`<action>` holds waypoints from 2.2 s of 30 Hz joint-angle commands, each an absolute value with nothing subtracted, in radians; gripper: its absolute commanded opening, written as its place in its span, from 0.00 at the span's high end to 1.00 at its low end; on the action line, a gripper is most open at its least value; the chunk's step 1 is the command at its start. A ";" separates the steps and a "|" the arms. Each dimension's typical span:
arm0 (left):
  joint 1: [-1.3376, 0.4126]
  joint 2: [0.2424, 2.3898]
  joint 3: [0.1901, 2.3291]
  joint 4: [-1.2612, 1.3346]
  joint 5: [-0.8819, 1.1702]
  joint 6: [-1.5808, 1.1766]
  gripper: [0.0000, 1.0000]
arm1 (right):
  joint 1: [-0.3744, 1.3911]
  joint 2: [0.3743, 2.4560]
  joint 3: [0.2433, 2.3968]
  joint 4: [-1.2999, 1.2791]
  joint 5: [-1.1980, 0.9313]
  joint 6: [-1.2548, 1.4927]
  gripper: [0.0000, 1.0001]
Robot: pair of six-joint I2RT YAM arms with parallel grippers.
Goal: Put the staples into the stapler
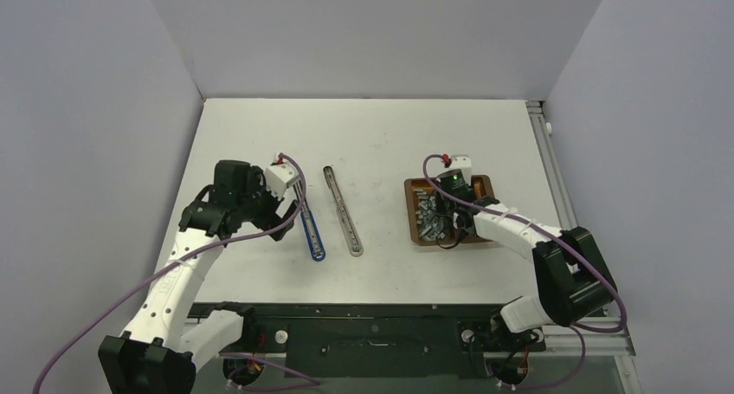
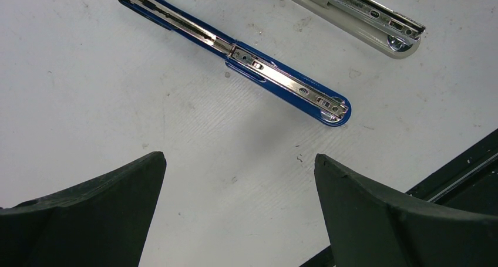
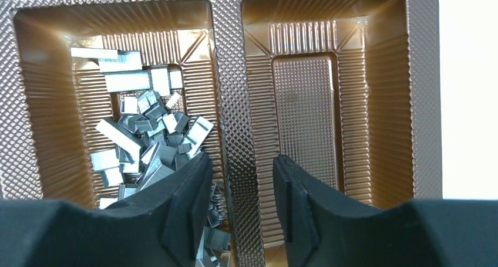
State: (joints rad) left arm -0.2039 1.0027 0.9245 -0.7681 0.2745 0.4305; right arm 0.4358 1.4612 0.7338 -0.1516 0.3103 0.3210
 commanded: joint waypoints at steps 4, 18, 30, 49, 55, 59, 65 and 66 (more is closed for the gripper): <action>-0.208 0.998 0.923 -0.746 0.268 0.416 0.04 | 0.475 1.312 0.799 -0.230 0.390 0.409 0.50; -0.180 1.060 0.947 -0.685 0.140 0.301 0.04 | 0.918 1.742 1.210 -0.182 0.415 0.446 0.41; -0.065 1.033 0.951 -0.686 0.136 0.289 0.04 | 0.970 2.065 1.468 -0.131 0.294 0.439 0.42; -0.055 1.037 1.002 -0.787 0.150 0.324 0.04 | 0.951 2.028 1.246 -0.038 0.428 0.529 0.85; -0.054 1.032 1.009 -0.810 0.171 0.338 0.04 | 0.958 1.924 1.091 -0.022 0.500 0.653 0.91; -0.054 1.022 0.993 -0.803 0.175 0.340 0.04 | 0.966 1.881 1.017 -0.034 0.540 0.735 0.91; -0.054 1.016 0.986 -0.805 0.181 0.350 0.04 | 0.978 1.868 1.005 -0.045 0.558 0.753 0.91; -0.054 1.016 0.989 -0.806 0.182 0.351 0.04 | 0.978 1.864 1.008 -0.046 0.563 0.745 0.91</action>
